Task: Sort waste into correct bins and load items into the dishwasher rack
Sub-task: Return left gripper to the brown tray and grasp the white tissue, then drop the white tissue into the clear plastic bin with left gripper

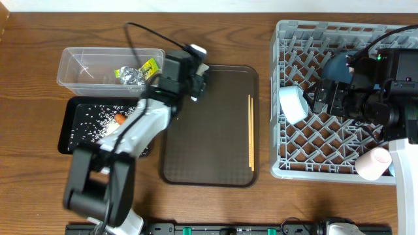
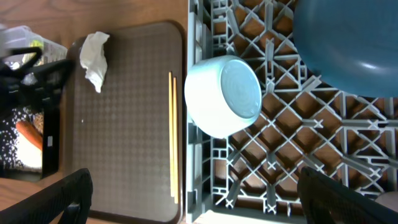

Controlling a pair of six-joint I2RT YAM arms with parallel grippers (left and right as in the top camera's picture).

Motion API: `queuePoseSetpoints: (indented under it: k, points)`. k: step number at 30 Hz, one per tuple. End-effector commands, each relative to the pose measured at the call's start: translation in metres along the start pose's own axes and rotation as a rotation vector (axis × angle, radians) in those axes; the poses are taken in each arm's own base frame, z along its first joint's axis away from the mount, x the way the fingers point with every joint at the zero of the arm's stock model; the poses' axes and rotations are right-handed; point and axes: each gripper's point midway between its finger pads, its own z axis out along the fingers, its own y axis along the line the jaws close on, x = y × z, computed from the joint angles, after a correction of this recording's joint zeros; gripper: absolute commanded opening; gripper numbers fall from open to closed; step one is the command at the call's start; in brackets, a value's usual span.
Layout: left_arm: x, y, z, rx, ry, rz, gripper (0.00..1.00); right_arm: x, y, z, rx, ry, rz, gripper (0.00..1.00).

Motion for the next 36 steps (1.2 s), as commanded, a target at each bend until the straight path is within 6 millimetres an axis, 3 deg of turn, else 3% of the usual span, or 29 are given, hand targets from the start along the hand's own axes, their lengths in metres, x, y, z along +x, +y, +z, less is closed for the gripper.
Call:
queuePoseSetpoints:
  k: [1, 6, 10, 12, 17, 22, 26, 29, 32, 36]
  points:
    - [0.018, 0.006, 0.024, -0.061, 0.033, 0.045, 0.74, 0.002, 0.002, 0.0, 0.0, 0.008, 0.005, 0.97]
    - [0.059, -0.002, 0.059, -0.034, 0.115, 0.044, 0.74, 0.003, 0.002, 0.0, 0.001, 0.01, 0.006, 0.97]
    - [0.074, -0.014, 0.066, 0.014, 0.153, 0.026, 0.66, 0.003, 0.002, 0.0, 0.001, 0.01, 0.006, 0.98]
    - [0.073, -0.018, 0.066, 0.028, 0.149, 0.026, 0.53, 0.003, 0.002, 0.0, 0.001, 0.01, 0.007, 0.97]
    - [0.069, -0.018, 0.058, 0.028, 0.155, -0.006, 0.06, 0.003, 0.002, 0.0, 0.001, 0.012, 0.007, 0.97]
    - [0.024, -0.012, 0.016, 0.016, 0.068, -0.042, 0.06, 0.003, 0.002, 0.0, 0.001, 0.01, 0.006, 0.97]
    - [-0.017, 0.006, -0.03, -0.05, -0.031, -0.049, 0.06, 0.003, 0.002, 0.0, 0.001, 0.01, 0.006, 0.98]
    - [-0.032, 0.032, -0.054, -0.137, -0.076, -0.07, 0.06, 0.003, 0.002, 0.0, 0.001, 0.011, 0.006, 0.98]
    - [-0.027, 0.066, -0.06, -0.221, -0.066, -0.109, 0.06, 0.003, 0.002, 0.0, 0.001, 0.011, 0.007, 0.98]
    - [0.008, 0.112, -0.05, -0.293, 0.023, -0.186, 0.06, 0.003, 0.002, 0.0, 0.001, 0.011, 0.006, 0.98]
